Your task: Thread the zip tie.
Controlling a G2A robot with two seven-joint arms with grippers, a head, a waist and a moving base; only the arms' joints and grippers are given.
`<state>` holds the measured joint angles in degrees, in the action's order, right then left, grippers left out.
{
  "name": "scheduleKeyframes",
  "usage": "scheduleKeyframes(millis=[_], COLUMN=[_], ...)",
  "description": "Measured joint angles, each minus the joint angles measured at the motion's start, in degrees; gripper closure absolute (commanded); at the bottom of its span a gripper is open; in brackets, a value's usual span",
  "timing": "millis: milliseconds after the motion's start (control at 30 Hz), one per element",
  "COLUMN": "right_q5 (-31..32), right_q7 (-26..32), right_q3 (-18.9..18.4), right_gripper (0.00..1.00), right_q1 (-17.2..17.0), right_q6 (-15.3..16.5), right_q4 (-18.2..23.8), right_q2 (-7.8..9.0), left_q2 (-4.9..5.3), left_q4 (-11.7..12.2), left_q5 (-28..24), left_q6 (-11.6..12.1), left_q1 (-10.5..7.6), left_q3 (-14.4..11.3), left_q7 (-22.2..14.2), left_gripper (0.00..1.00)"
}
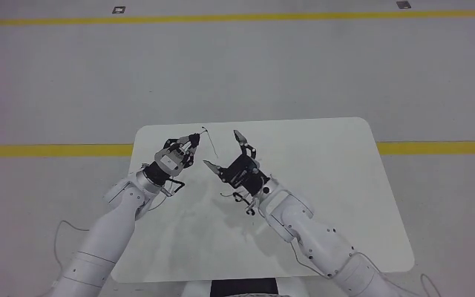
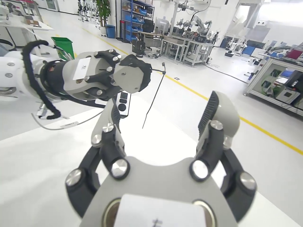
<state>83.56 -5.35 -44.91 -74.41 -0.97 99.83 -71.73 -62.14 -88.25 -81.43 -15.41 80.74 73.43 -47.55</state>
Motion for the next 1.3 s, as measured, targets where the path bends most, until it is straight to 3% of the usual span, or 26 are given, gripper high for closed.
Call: scheduleKeyframes(millis=[400,733,933,1167,1300], right_q5=[-1.8,-0.5,0.9,1.4,1.6], right_q7=[2.0,0.2,-1.2,-1.1,-1.1], right_q3=[2.2,1.8,0.8,0.2,0.0], right_gripper=[0.68,0.71,0.84,0.90,1.00], right_q1=[2.9,2.5,1.3,0.8,0.8], right_q6=[-2.5,-2.7,-2.3,-1.3,-0.9], right_q4=[-4.3,-4.6,-4.0,-3.9,-4.0], right_q2=[-2.48,-3.31,-3.41,-3.74,-3.96], left_q2=[0.00,0.00,0.00,0.00,0.00], left_q4=[0.0,0.0,0.0,0.0,0.0], left_q5=[0.0,0.0,0.0,0.0,0.0], left_q6=[0.0,0.0,0.0,0.0,0.0], left_q1=[0.00,0.00,0.00,0.00,0.00], left_q3=[0.0,0.0,0.0,0.0,0.0], left_q7=[0.0,0.0,0.0,0.0,0.0], left_gripper=[1.00,1.00,1.00,1.00,1.00])
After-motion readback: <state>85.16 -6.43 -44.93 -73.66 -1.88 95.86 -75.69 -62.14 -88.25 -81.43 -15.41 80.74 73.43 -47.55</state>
